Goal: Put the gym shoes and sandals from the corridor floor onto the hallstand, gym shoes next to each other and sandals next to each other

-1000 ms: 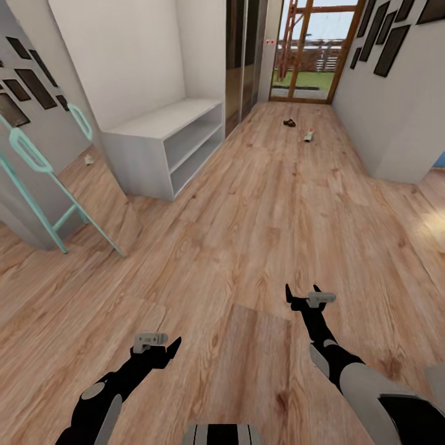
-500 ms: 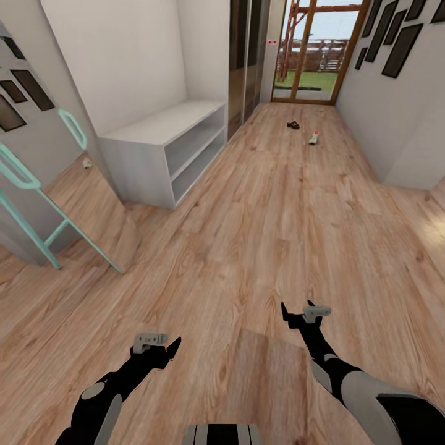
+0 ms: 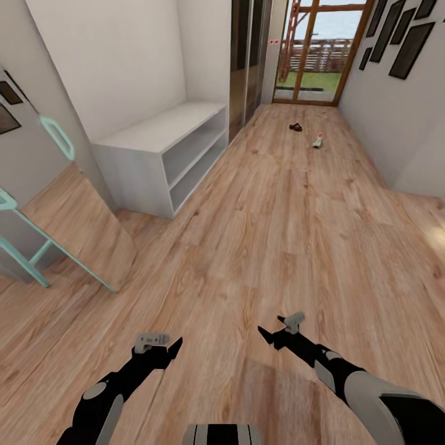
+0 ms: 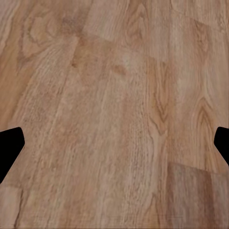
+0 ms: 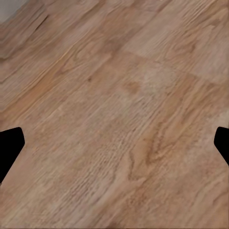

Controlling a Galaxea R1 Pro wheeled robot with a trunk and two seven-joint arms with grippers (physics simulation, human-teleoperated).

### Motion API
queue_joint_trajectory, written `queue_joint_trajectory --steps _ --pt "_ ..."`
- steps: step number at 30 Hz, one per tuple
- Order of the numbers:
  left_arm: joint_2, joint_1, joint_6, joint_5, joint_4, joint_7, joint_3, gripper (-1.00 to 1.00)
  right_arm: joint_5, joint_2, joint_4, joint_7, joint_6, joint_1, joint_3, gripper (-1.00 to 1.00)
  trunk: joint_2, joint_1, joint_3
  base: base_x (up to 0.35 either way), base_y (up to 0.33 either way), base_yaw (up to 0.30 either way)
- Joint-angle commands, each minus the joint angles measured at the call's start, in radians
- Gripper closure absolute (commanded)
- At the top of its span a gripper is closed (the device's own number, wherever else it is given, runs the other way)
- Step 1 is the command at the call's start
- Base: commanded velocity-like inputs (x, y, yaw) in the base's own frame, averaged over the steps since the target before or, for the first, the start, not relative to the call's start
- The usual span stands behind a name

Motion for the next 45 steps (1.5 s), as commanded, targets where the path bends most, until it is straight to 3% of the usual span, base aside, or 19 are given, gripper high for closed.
queue_joint_trajectory --steps 1,3,5,8,14,29,34,36,41,45 --pt "0.000 0.000 0.009 0.010 -0.001 -0.001 0.001 -1.00 -0.002 -0.001 0.001 0.009 0.003 -0.001 -0.003 -1.00 0.000 0.000 -0.001 0.336 0.001 0.000" --pt "-0.001 0.000 0.009 0.010 -0.001 -0.001 0.001 -1.00 -0.001 -0.007 0.000 0.016 0.028 -0.001 -0.003 -1.00 0.000 0.000 -0.001 0.336 0.000 0.000" --pt "-0.001 0.000 0.009 0.009 0.000 -0.001 0.001 -1.00 -0.001 -0.021 -0.003 0.021 0.156 -0.001 -0.003 -1.00 0.000 0.000 -0.001 0.336 0.000 0.000" --pt "-0.001 0.000 0.009 0.009 0.000 -0.001 0.001 -1.00 -0.001 -0.048 -0.019 0.022 0.232 -0.001 -0.003 -1.00 0.000 0.000 -0.001 0.336 0.000 0.000" --pt "-0.001 0.000 0.009 0.009 0.001 -0.001 -0.001 -1.00 -0.002 -0.077 -0.038 0.022 0.267 -0.001 -0.003 -1.00 0.000 0.000 -0.001 0.336 0.000 0.000" --pt "-0.001 -0.002 0.009 0.009 0.003 -0.001 -0.001 -1.00 -0.007 -0.084 -0.046 0.023 0.272 -0.001 -0.007 -1.00 0.000 0.000 -0.001 0.335 -0.025 0.000" --pt "-0.001 -0.002 0.009 0.009 0.003 0.000 -0.001 -1.00 -0.097 -0.116 -0.046 0.035 0.272 -0.001 -0.040 -1.00 0.000 0.000 -0.001 0.324 -0.137 0.000" --pt "-0.001 -0.003 0.009 0.009 0.003 0.000 -0.001 -1.00 -0.135 -0.140 -0.051 0.085 0.272 -0.001 -0.049 -1.00 0.000 0.000 -0.001 0.322 -0.148 0.000" --pt "-0.001 -0.003 0.009 0.009 0.003 0.000 -0.001 -1.00 -0.178 -0.199 -0.066 0.372 0.272 -0.001 -0.057 -1.00 0.000 0.000 -0.001 0.321 -0.150 0.000" --pt "-0.001 -0.003 0.009 0.009 0.003 0.000 -0.001 -1.00 -0.184 -0.216 -0.068 0.459 0.272 -0.001 -0.059 -1.00 0.000 0.000 -0.001 0.321 -0.151 0.000"
